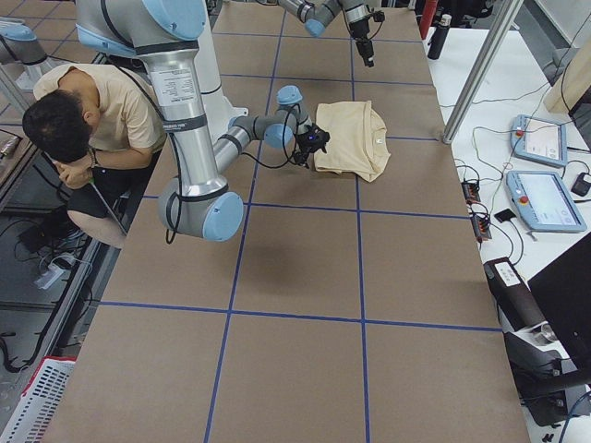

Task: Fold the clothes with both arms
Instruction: 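Hold the folded hem near the collar with both grippers and lower it, then drag the shirt toward the robot with the right gripper while the left withdraws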

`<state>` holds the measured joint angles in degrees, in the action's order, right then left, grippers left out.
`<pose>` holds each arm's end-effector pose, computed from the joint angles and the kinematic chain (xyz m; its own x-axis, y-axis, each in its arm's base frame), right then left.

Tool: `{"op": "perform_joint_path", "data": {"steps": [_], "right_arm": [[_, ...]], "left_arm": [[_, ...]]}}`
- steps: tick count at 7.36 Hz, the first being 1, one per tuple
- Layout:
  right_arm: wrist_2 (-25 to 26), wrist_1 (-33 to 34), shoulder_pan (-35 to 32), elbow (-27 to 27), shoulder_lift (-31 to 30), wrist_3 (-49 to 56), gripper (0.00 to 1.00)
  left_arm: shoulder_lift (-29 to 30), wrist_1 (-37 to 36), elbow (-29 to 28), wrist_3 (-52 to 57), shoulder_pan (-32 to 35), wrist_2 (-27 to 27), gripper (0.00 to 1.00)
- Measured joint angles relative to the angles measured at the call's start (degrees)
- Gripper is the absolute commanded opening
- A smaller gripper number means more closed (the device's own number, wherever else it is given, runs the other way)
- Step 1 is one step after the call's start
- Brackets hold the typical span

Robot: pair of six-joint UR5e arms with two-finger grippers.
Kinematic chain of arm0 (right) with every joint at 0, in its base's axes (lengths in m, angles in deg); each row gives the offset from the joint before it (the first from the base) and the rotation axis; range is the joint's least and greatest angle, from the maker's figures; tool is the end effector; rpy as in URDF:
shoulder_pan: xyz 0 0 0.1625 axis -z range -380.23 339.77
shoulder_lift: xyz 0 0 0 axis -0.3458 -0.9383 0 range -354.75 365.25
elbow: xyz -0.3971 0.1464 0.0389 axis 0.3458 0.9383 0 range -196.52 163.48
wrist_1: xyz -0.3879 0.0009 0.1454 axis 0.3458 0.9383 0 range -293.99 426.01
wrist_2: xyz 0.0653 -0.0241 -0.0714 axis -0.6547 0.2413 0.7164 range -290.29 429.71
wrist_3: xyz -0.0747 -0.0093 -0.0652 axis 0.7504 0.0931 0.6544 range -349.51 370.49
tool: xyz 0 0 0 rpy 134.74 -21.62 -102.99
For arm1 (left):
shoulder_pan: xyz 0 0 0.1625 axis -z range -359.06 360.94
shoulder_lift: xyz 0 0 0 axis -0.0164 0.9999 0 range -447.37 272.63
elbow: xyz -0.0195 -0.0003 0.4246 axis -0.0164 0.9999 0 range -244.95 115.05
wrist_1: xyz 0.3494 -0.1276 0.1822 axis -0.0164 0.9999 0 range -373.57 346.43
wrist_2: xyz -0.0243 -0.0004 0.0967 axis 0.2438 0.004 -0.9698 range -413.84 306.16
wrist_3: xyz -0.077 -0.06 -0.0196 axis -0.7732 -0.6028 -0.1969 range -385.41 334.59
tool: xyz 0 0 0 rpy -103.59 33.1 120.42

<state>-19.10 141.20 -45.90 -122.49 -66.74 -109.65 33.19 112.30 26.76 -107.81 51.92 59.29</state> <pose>-0.4796 -0.3807 0.3379 0.2888 0.6959 0.6575 -0.6849 0.6301 -0.3660 0.3485 -0.5797 0.2607 0.2966 -0.1728 -0.9392 0.4497 0.8929 -0.0222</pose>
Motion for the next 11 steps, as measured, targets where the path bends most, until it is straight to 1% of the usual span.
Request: {"op": "perform_joint_path", "data": {"steps": [1,2,4,5,6,7,8,11], "right_arm": [[1.34,0.03,0.94,0.53,0.0,-0.72,0.91],[1.87,0.04,1.27,1.11,0.21,-1.13,0.87],[2.31,0.02,1.16,2.08,0.59,-1.3,0.85],[2.4,0.01,0.84,2.81,0.97,-1.3,0.79],[2.43,0.02,0.49,3.73,1.64,-1.28,0.66],[2.43,0.03,0.35,4.53,2.13,-1.3,0.25],[2.42,0.02,0.31,4.86,2.44,-1.4,0.0],[2.16,-0.04,0.3,3.92,2.54,-1.79,0.0]], "left_arm": [[-0.28,0.02,0.15,0.03,0.07,-0.06,0.58],[-0.51,0.05,0.19,0.07,0.12,-0.11,0.57],[-0.93,0.03,0.22,0.4,0.16,-0.17,0.57],[-1.09,0.01,0.22,0.7,0.16,-0.22,0.57],[-1.16,0.0,0.22,0.85,0.17,-0.3,0.57],[-1.18,0.0,0.23,0.9,0.17,-0.34,0.57],[-1.2,0.0,0.21,0.92,0.16,-0.35,0.57],[-1.19,0.0,0.12,0.91,-0.04,-0.28,0.57]]}}
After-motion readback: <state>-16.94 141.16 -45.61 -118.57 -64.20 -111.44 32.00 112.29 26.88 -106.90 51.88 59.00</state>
